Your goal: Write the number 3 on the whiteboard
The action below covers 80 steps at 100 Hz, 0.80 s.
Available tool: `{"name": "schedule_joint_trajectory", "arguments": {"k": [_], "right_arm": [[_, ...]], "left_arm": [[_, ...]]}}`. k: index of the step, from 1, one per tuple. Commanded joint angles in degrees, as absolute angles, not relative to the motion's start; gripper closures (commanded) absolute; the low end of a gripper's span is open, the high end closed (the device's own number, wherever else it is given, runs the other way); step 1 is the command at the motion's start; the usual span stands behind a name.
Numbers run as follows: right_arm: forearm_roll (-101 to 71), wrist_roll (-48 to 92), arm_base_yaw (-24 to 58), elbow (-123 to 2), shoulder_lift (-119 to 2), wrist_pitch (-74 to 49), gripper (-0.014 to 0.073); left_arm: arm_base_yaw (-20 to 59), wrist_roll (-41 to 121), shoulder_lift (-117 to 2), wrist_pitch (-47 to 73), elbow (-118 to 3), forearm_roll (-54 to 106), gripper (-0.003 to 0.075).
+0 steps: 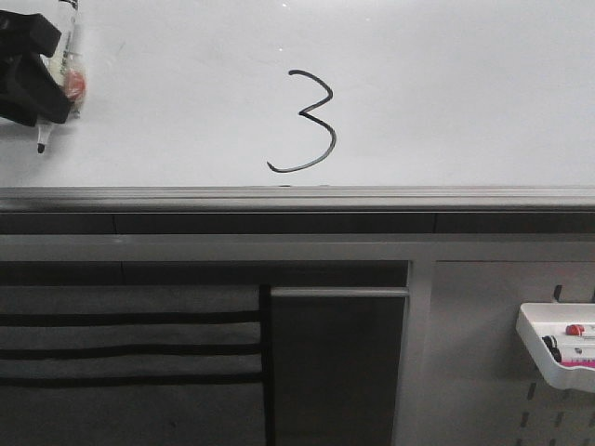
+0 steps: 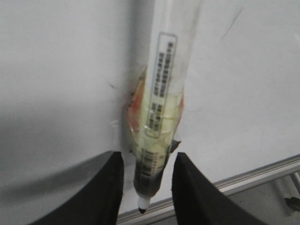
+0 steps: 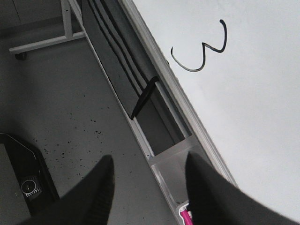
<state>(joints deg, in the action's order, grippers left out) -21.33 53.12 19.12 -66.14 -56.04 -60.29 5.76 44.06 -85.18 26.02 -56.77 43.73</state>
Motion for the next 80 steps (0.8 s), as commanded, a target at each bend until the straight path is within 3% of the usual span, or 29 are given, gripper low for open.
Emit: {"name": "schedule_joint_trajectory", "arguments": {"k": [1,21,46,67,80], "right_arm": [[-23.0,53.2,18.8,-67.8,-55.4,-57.9,0.0284],[-20.5,44.9,18.8,-67.8,-52.8,-57.9,0.0284],[-4.3,11.7,18.8,-67.8,-46.0,-59.9,0.0306],[-3.3,2.0,18.8,-63.5,-37.9,-53.3,0.0512],[-3.0,2.0,18.8,-57.8,-31.7,-44.3,0.0652]], "left_arm": [[5.6,44.6,-83.2,24.6,-58.9,43.5,0.0485],[5.6,44.6,-78.8,34.8,-63.9,36.8,0.0486],[5.6,43.1,-65.8,47.6,-66.3,32.5,0.0487],[5.6,34.5,-53.5,51.9,-62.9,26.0,0.0493],[5.6,30.1,-45.2,48.3,-55.3,22.0,0.0553]]}}
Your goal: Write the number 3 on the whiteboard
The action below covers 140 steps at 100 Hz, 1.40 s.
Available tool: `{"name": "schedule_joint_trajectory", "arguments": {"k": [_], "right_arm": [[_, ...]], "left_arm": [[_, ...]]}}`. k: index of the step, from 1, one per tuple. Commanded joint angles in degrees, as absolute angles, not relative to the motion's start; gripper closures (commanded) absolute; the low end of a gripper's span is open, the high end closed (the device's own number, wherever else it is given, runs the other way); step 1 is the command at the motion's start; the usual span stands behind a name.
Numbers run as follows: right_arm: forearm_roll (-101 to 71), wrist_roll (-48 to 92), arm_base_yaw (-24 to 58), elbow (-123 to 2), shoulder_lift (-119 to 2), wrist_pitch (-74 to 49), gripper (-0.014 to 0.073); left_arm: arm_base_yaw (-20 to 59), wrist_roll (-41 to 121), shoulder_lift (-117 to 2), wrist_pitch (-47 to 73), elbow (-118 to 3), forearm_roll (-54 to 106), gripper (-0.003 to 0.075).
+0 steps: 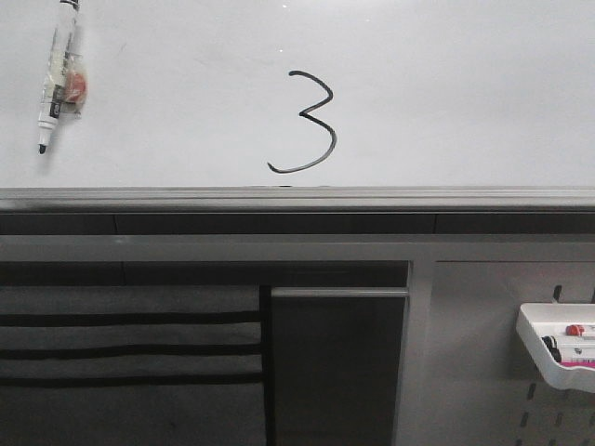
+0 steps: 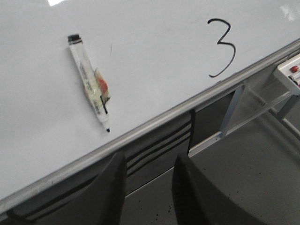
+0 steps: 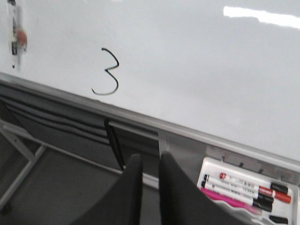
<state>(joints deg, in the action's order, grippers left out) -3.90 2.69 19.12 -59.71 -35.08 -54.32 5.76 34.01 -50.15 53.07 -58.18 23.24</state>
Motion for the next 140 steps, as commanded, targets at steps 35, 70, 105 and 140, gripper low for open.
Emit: {"name": "schedule_joint_trajectory", "arguments": {"k": [35,70,105,140], "right_arm": [[0.0,2.0,18.8,-49.2,-24.9,-31.9,0.0668],[0.0,2.0,18.8,-48.9,-24.9,-31.9,0.0668],[0.0,2.0,18.8,-48.9,-24.9,-31.9,0.0668],[0.0,2.0,18.8,-48.9,-24.9,-31.9,0.0668]], "left_arm": [[5.6,25.8,-27.2,19.7,-36.2,25.3,0.0739],[5.6,25.8,-26.6,19.7,-30.9,25.3,0.0739],[6.1,25.8,-10.6,10.5,-17.7,17.8,0.0739],[5.9,17.8,-2.4,-3.6,-3.1,14.3,0.0739]]}}
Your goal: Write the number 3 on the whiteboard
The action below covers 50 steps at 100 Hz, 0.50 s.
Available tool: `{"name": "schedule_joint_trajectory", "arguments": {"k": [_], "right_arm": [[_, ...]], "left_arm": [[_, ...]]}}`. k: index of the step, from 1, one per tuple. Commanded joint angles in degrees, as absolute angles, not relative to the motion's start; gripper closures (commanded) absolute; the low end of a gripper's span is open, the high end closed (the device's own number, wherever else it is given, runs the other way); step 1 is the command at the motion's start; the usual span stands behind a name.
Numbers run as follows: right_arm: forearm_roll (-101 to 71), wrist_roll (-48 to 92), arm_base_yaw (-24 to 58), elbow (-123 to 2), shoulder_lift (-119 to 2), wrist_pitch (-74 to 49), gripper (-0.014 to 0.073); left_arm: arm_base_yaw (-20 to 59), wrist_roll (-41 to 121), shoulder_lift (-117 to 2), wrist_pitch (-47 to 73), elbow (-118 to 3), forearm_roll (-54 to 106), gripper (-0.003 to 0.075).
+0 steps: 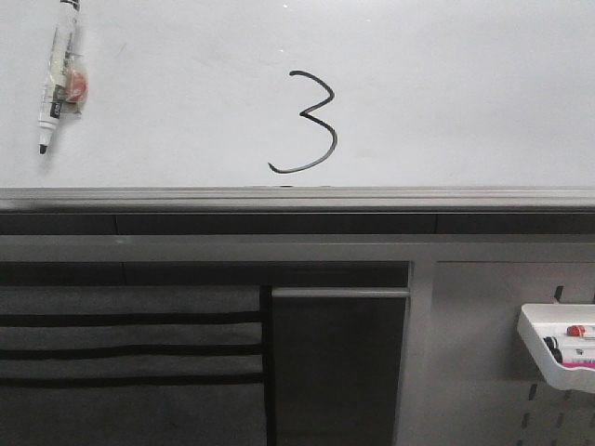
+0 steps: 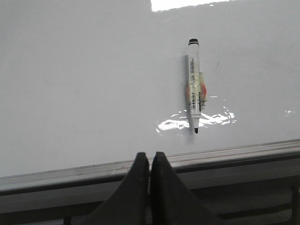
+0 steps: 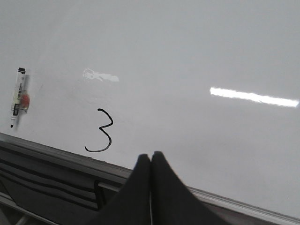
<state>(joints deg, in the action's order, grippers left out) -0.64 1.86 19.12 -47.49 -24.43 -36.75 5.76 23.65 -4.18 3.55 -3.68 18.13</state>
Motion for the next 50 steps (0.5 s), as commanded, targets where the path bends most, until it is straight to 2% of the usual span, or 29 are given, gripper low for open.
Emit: {"name": "schedule_joint_trajectory", "arguments": {"k": [1,14,50], "right_arm": [[0.0,2.0,18.8,-48.9,-24.9,-31.9,0.0668],[0.0,2.0,18.8,-48.9,-24.9,-31.9,0.0668],[0.0,2.0,18.8,-48.9,-24.9,-31.9,0.0668]], "left_arm": [[5.8,17.0,-2.2,-3.6,-2.7,12.9,0.0739],[4.6,2.9,1.6,-5.6,0.6,0.0,0.0739],[4.3,2.7,2.0,-3.1,0.5,0.0,0.0739]]}}
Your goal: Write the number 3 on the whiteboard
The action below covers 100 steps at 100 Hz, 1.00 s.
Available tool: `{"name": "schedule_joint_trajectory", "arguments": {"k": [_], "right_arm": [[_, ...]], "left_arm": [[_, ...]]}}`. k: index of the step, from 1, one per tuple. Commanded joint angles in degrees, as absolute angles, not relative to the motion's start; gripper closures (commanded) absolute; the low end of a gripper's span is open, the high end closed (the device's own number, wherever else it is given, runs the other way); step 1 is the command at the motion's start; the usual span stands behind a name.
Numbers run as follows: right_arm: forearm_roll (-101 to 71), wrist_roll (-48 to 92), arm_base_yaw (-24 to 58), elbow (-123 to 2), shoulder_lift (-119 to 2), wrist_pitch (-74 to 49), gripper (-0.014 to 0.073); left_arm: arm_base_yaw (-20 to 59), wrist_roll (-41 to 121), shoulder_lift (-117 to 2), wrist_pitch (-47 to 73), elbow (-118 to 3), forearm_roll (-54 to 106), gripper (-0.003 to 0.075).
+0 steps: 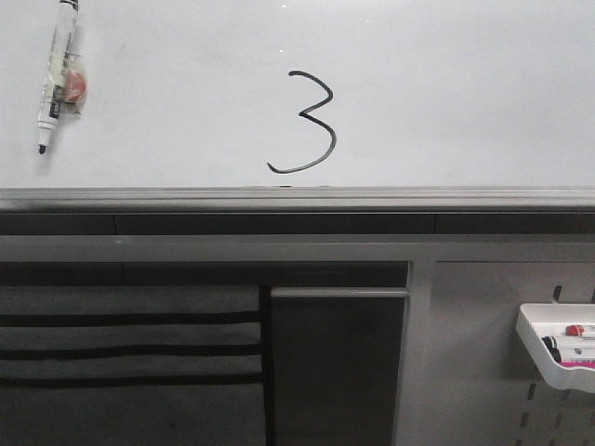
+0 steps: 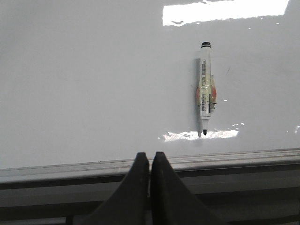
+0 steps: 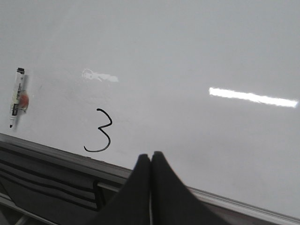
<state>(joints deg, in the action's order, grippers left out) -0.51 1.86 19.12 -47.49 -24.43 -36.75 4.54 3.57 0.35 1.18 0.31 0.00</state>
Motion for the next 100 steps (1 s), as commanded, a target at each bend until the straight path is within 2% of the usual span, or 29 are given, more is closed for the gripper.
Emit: {"name": "schedule_joint_trajectory", "arguments": {"k": [1,59,72,100], "right_arm": [[0.0,2.0,18.8,-48.9,-24.9,-31.9,0.0668],[0.0,2.0,18.8,-48.2,-24.9,-30.7,0.0668],[-0.6,2.0,17.0,-41.0,-21.0,-23.1,0.0668],[-4.4,2.0,4.0,-15.1,-6.3,-3.9,0.0668]], "left_arm": [[4.3,2.7,2.0,-3.1,0.5,0.0,0.0739],[4.3,2.7,2.0,-3.1,0.5,0.0,0.0739],[4.2,2.7,2.0,-3.1,0.5,0.0,0.0739],[4.2,2.7,2.0,-3.1,0.5,0.0,0.0739]]}}
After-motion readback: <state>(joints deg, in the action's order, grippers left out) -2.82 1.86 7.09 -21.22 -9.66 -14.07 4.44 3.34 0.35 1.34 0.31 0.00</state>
